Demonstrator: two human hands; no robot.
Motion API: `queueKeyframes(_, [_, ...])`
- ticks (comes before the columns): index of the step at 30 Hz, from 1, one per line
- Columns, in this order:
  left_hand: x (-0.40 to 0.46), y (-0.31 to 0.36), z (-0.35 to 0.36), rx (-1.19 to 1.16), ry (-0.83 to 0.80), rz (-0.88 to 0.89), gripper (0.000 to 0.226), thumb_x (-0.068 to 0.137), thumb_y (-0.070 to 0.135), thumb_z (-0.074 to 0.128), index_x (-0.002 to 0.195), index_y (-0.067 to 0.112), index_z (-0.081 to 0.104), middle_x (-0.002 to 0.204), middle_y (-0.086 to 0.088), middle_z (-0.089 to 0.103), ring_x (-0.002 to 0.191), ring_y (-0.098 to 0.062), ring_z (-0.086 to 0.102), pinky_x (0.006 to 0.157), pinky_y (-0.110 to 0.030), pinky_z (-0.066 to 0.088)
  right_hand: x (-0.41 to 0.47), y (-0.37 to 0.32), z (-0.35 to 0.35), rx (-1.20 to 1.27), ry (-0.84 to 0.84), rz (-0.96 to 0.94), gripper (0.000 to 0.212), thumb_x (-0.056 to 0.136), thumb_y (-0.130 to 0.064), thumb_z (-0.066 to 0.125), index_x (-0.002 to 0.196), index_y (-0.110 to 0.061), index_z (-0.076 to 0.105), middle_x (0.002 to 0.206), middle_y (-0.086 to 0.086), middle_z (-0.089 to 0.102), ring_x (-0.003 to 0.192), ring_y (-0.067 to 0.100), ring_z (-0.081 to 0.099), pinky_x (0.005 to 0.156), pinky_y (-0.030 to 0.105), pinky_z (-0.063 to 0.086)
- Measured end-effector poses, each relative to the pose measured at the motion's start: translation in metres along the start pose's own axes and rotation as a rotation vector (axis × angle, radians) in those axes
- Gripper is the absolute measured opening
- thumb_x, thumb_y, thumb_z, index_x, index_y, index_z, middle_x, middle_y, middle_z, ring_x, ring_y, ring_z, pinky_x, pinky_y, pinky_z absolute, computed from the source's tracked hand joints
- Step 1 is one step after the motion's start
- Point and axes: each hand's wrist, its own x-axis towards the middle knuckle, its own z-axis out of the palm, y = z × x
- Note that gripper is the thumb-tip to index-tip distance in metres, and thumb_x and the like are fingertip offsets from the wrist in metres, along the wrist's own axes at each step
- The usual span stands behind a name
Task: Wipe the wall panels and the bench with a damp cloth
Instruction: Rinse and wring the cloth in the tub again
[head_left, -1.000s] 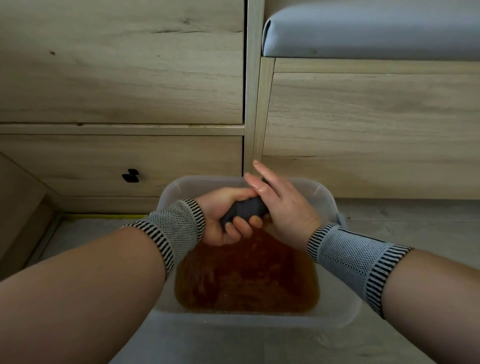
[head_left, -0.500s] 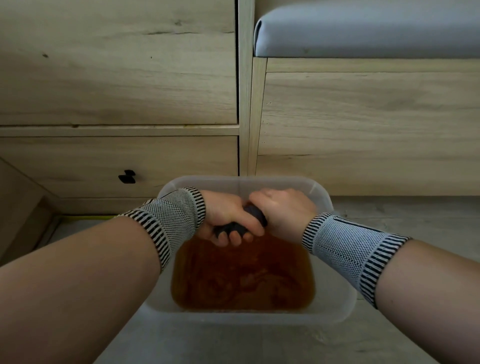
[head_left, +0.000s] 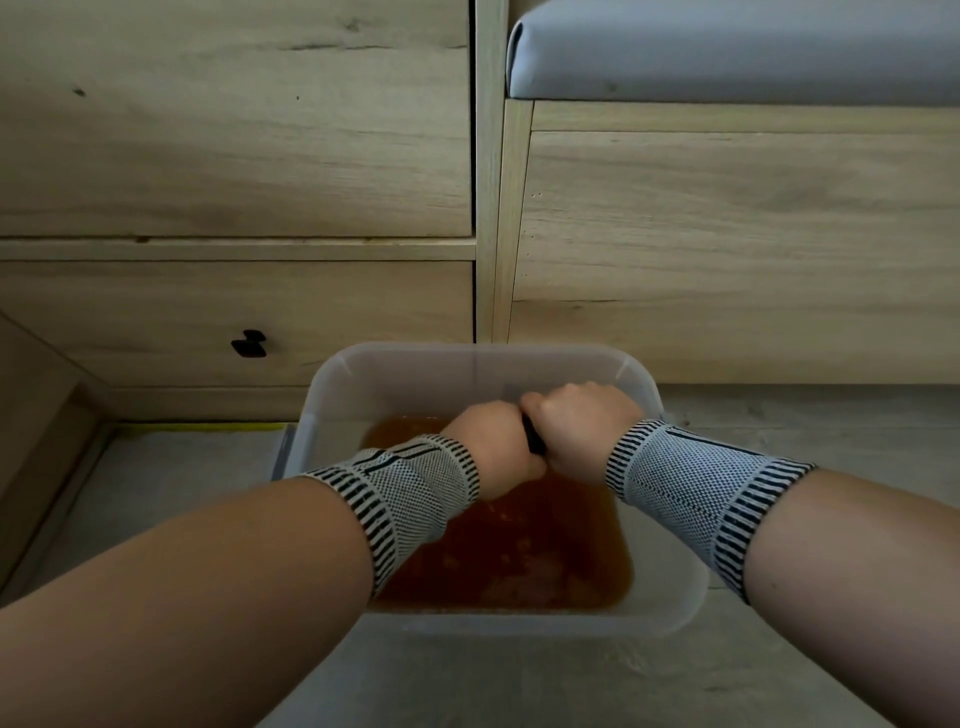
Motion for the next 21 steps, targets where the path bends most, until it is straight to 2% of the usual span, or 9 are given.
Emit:
queueKeyframes(12, [0.0, -0.009, 0.005, 0.014, 0.078, 0.032, 0.023, 0.091, 0.025, 0.061, 0.111, 0.014, 0.061, 0.105, -0.006, 0.068, 0.095, -0.025, 0.065, 0.084, -0.035, 0.054, 0.008, -0.007, 0.004, 0.144, -0.089, 0.074, 0.027, 0.089, -0.019, 0.06, 0.115, -0.014, 0.054, 0.109, 0.011, 0.065, 0.1, 0.031, 0.063, 0.077, 0.04, 0.05])
queueKeyframes(19, [0.003, -0.028, 0.009, 0.021, 0.205, 0.024, 0.045, 0.09, 0.04, 0.062, 0.126, 0.016, 0.045, 0.109, -0.01, 0.068, 0.099, -0.031, 0.066, 0.079, -0.036, 0.052, 0.014, -0.005, 0.012, 0.209, -0.054, 0.084, 0.039, 0.089, -0.012, 0.059, 0.123, -0.011, 0.04, 0.111, 0.012, 0.061, 0.1, 0.032, 0.062, 0.074, 0.038, 0.047])
queueKeyframes(21, [0.002, -0.036, 0.008, 0.029, 0.218, 0.063, 0.047, 0.093, 0.042, 0.059, 0.131, 0.019, 0.043, 0.111, -0.01, 0.068, 0.098, -0.031, 0.066, 0.08, -0.036, 0.053, 0.016, -0.007, 0.017, 0.281, -0.06, 0.067, 0.047, 0.086, -0.009, 0.062, 0.125, -0.013, 0.036, 0.119, 0.011, 0.055, 0.103, 0.032, 0.061, 0.079, 0.038, 0.048])
